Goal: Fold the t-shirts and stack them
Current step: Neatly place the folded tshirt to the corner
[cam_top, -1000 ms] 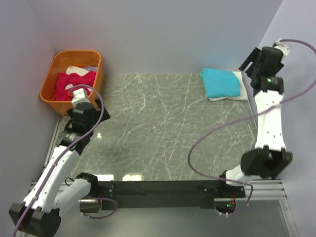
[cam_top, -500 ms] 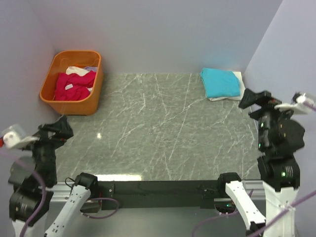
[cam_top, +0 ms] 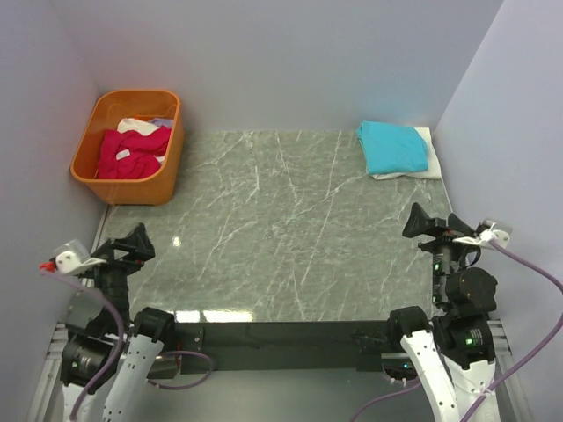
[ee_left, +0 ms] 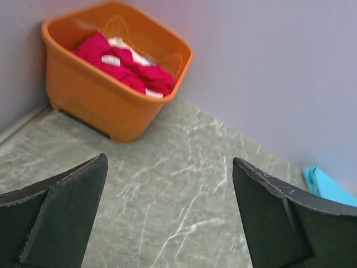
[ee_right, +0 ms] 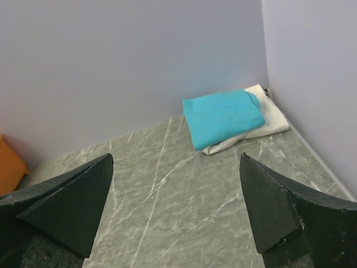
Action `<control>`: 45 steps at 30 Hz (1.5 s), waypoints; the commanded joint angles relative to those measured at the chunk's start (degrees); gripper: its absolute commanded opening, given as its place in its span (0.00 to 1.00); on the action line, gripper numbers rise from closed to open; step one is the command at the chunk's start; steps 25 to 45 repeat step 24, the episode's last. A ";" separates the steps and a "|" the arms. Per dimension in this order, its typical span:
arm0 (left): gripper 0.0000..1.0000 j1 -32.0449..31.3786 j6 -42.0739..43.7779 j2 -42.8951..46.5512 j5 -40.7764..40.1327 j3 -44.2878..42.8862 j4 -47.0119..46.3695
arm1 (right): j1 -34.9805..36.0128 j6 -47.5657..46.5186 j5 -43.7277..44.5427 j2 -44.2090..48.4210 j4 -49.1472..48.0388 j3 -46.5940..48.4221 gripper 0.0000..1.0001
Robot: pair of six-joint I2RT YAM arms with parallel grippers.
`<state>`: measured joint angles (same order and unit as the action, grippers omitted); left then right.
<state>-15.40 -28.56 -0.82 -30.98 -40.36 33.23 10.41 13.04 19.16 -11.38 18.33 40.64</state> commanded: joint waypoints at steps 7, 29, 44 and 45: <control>0.99 0.11 -1.67 10.14 -1.36 10.21 -7.75 | 1.71 -3.02 -1.76 5.92 -8.57 -7.07 1.00; 0.99 0.28 1.75 7.68 2.51 12.50 -11.00 | 2.24 -2.40 -4.83 6.54 -11.82 -10.32 1.00; 0.99 0.28 1.75 7.68 2.51 12.50 -11.00 | 2.24 -2.40 -4.83 6.54 -11.82 -10.32 1.00; 0.99 0.28 1.75 7.68 2.51 12.50 -11.00 | 2.24 -2.40 -4.83 6.54 -11.82 -10.32 1.00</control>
